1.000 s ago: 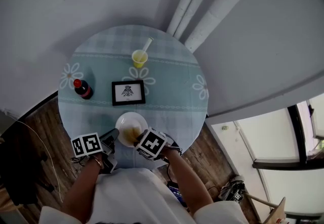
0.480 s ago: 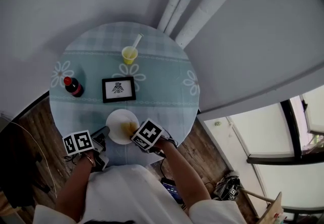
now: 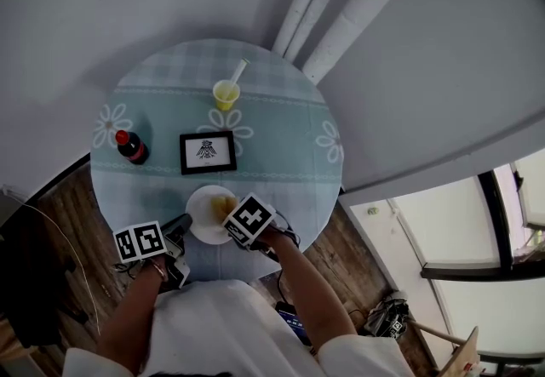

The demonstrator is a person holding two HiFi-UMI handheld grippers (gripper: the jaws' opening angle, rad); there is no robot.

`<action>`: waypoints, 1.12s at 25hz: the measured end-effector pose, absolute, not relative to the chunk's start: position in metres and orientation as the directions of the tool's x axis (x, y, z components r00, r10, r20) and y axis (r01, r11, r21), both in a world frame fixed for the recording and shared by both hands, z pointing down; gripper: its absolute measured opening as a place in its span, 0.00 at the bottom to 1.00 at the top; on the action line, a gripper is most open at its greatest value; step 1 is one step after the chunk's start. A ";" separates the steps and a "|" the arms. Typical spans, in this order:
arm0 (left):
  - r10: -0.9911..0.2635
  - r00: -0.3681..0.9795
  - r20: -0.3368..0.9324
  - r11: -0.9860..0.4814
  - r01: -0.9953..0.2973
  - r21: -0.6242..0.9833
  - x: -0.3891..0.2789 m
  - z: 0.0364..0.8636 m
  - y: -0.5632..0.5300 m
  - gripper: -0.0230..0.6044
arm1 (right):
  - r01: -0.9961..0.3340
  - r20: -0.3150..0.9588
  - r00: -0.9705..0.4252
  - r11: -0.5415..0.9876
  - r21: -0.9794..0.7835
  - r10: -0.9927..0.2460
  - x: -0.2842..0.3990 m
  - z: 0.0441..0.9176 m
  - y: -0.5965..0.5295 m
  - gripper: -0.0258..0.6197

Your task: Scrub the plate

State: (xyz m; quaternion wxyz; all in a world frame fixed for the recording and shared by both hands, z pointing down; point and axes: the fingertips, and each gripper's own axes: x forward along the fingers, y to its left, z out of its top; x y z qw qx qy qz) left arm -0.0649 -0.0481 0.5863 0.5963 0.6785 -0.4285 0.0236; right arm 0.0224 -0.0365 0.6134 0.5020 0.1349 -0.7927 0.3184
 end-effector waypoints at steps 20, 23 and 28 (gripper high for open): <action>-0.557 0.601 0.573 0.143 -0.610 0.779 -0.072 0.608 -0.047 0.07 | -0.626 0.822 -0.565 0.687 -0.369 -0.074 -0.008 0.594 -0.071 0.14; -0.555 0.607 0.569 0.149 -0.601 0.786 -0.072 0.610 -0.047 0.07 | -0.627 0.743 -0.655 0.646 -0.435 -0.136 -0.009 0.573 -0.078 0.14; -0.555 0.607 0.569 0.165 -0.590 0.790 -0.074 0.615 -0.046 0.08 | -0.624 0.669 -0.714 0.622 -0.472 -0.208 0.003 0.553 -0.079 0.14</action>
